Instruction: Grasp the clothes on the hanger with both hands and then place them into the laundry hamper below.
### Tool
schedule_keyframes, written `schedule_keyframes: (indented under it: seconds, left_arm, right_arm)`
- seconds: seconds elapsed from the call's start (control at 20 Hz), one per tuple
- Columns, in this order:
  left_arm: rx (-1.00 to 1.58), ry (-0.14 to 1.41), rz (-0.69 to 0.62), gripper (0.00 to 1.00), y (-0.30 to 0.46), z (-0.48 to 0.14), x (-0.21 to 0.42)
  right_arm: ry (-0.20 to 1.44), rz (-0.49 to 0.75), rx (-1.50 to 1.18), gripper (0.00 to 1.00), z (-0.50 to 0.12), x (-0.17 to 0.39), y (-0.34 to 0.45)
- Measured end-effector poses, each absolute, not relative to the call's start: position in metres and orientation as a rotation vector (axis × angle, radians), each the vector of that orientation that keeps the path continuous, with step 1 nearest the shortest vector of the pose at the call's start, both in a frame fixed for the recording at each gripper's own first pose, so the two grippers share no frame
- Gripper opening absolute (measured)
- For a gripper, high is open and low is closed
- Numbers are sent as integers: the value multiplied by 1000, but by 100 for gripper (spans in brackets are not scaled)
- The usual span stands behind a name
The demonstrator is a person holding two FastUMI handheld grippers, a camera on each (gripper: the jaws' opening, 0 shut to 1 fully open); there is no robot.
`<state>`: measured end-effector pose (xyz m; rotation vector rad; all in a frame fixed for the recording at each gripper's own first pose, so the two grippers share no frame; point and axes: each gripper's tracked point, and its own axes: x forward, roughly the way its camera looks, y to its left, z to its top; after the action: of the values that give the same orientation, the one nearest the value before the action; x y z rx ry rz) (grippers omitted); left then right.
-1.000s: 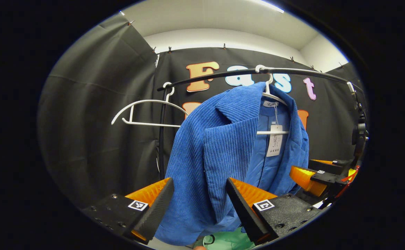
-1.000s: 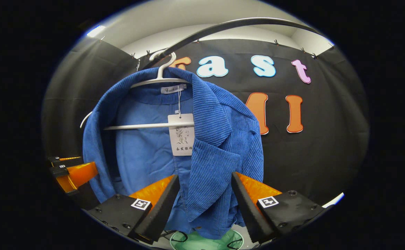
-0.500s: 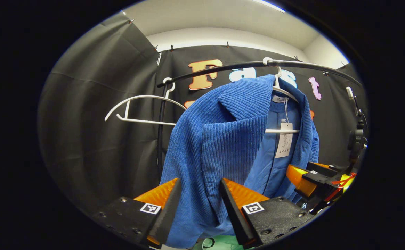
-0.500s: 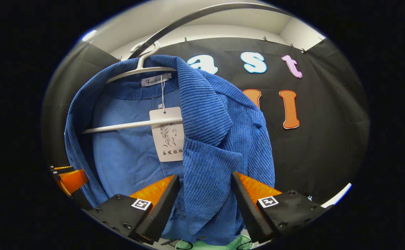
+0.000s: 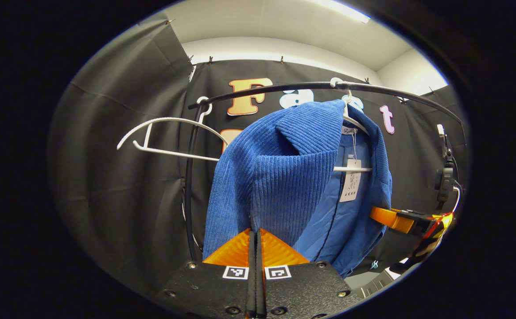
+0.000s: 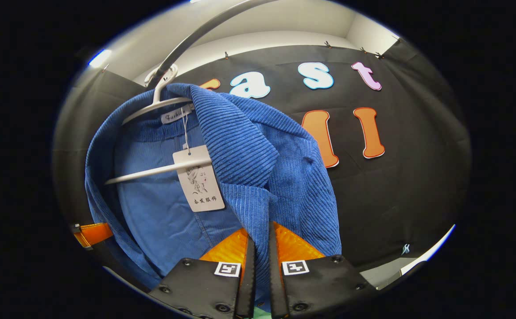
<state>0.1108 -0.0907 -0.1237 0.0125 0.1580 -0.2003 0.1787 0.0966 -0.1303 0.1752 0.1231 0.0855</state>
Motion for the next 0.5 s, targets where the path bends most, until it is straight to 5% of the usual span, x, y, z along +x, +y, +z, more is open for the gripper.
schedule_keyframes:
  seconds: [0.2,0.35,0.5]
  left_arm:
    - [14,115,-170,0,-77,-104,98]
    - [-21,81,-151,2,-65,-83,89]
    - [-30,30,-116,0,-45,-57,79]
  right_arm:
    - [69,162,211,21,-110,166,86]
    - [44,131,243,8,-95,161,58]
    - [49,178,309,8,-85,155,52]
